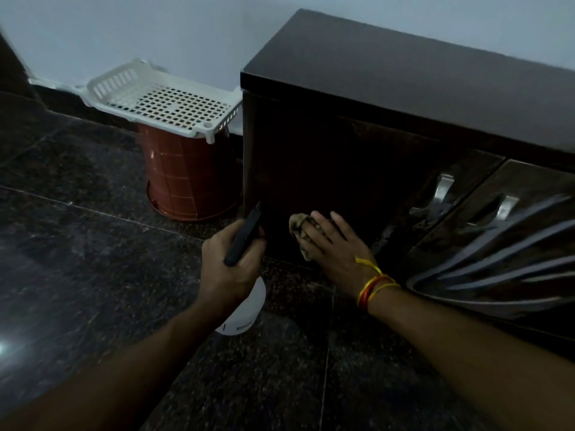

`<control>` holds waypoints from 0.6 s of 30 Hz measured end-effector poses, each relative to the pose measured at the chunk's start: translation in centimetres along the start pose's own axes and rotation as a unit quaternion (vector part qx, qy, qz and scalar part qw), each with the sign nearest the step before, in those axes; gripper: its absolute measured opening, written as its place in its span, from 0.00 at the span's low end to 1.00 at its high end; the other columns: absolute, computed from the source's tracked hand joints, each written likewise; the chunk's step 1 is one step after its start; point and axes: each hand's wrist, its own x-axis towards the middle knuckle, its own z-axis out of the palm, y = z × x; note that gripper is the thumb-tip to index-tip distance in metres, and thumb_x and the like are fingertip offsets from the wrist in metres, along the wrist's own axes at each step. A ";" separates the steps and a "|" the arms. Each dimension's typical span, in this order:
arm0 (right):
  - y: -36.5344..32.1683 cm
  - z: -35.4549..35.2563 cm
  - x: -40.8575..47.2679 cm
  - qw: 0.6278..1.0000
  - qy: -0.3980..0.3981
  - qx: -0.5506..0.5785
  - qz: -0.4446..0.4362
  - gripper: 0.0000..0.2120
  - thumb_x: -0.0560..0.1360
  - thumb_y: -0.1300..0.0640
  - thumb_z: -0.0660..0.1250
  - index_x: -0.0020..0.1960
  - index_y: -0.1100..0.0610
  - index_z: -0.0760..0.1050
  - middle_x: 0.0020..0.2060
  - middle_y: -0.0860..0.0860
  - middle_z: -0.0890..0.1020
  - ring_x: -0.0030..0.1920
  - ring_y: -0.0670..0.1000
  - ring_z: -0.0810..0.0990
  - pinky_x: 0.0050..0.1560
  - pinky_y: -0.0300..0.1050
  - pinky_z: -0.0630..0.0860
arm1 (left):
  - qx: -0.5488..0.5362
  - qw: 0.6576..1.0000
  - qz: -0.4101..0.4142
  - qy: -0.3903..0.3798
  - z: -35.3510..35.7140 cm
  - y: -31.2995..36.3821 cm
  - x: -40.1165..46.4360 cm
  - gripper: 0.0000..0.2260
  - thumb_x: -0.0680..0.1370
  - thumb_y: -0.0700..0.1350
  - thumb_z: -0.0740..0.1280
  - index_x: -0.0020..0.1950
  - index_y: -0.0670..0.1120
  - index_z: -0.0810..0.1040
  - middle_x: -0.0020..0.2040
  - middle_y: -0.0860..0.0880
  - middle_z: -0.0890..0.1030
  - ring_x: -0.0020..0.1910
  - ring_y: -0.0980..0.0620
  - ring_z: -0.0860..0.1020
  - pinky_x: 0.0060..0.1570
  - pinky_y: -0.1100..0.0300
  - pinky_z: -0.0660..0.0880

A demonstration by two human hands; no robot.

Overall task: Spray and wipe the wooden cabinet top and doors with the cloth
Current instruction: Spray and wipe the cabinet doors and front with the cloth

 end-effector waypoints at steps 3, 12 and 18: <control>1.8 -0.9 0.6 0.999 0.037 -0.015 0.011 0.25 0.74 0.55 0.54 0.72 0.50 0.66 0.70 0.50 0.70 0.72 0.57 0.65 0.73 0.57 0.56 | -0.008 1.000 0.005 -0.004 0.1 0.5 0.0 0.13 0.72 0.47 0.63 0.40 0.36 0.76 0.31 0.33 0.74 0.27 0.32 0.72 0.26 0.41 0.69; 3.8 -3.6 2.1 0.984 0.101 0.014 0.143 0.28 0.76 0.59 0.55 0.76 0.55 0.55 0.74 0.57 0.63 0.75 0.63 0.57 0.75 0.61 0.46 | -0.003 1.000 0.003 -0.002 0.7 1.4 0.3 0.11 0.72 0.45 0.63 0.40 0.36 0.76 0.27 0.37 0.73 0.27 0.35 0.72 0.27 0.40 0.69; 5.4 -4.6 1.9 0.990 0.086 -0.006 0.110 0.26 0.77 0.57 0.51 0.76 0.53 0.57 0.74 0.54 0.64 0.75 0.60 0.59 0.73 0.60 0.45 | -0.009 1.000 0.005 -0.012 0.6 1.7 0.1 0.09 0.72 0.44 0.63 0.40 0.37 0.76 0.29 0.36 0.75 0.25 0.38 0.73 0.25 0.45 0.71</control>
